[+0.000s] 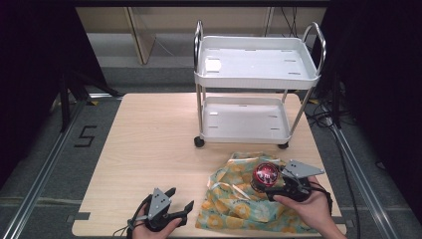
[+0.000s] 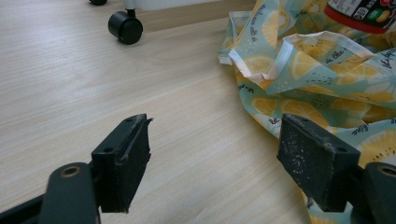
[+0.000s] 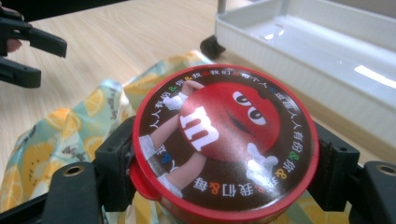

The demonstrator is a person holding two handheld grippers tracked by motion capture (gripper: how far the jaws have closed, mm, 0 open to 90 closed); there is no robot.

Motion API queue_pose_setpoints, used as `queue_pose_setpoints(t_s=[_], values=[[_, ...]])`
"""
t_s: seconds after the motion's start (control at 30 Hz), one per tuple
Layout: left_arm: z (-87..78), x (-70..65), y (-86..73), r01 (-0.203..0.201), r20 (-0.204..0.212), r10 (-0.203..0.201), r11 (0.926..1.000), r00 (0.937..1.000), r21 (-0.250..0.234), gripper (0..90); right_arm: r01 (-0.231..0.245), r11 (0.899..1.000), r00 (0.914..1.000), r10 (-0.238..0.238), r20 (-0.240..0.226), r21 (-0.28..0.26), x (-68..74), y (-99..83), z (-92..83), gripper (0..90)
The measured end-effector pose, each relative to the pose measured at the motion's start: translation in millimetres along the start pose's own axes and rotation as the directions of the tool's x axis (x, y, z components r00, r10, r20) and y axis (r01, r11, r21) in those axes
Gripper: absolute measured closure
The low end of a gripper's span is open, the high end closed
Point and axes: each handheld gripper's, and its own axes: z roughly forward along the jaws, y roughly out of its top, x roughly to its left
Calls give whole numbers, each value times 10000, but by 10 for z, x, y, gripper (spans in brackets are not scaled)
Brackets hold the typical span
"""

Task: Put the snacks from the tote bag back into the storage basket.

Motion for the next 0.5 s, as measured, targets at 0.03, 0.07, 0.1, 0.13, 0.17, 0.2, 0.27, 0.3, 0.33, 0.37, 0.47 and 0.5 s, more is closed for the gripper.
queue_pose_setpoints(t_s=[0.03,0.07,0.1,0.13,0.17,0.2,0.27,0.3,0.33,0.37,0.47,0.5], values=[[-1,7,3,-129,25,129,9999,9999,0,247,-164,9999,9999,164,35,29,19,12,-4,266],[-2,11,4,-199,33,199,9998,9998,-8,247,28,10000,10000,-28,66,-43,10,24,-3,266],[-2,12,4,-201,32,201,9998,9998,-7,247,-157,9999,9999,157,35,14,22,38,-11,266],[1,12,3,-184,37,184,9998,9998,-24,247,34,10000,10000,-33,11,-86,10,44,-1,266],[0,13,4,-185,39,186,9998,9998,-24,247,-12,10000,10000,12,-19,-49,15,51,-4,266],[-1,13,4,-195,35,195,9998,9998,-26,247,-105,9999,9999,106,49,-116,23,53,-1,266],[-3,13,5,-208,46,208,9998,9998,-16,248,130,9997,9999,-129,26,-183,-1,70,7,266],[-3,13,5,-208,46,208,9998,9998,-16,247,130,9997,9999,-129,26,-183,-1,70,7,266],[-3,12,5,-207,39,207,9998,9998,-12,247,-36,10000,10000,36,23,-52,12,87,2,266],[-3,12,5,-207,39,207,9998,9998,-12,247,-36,10000,10000,36,23,-52,12,87,2,266],[4,6,3,-140,53,140,9999,9999,-71,247,46,9997,10000,-45,25,-239,6,136,21,266],[-2,12,4,-205,20,205,9998,9998,-18,247,-145,9994,9999,147,56,-299,25,140,27,266]])
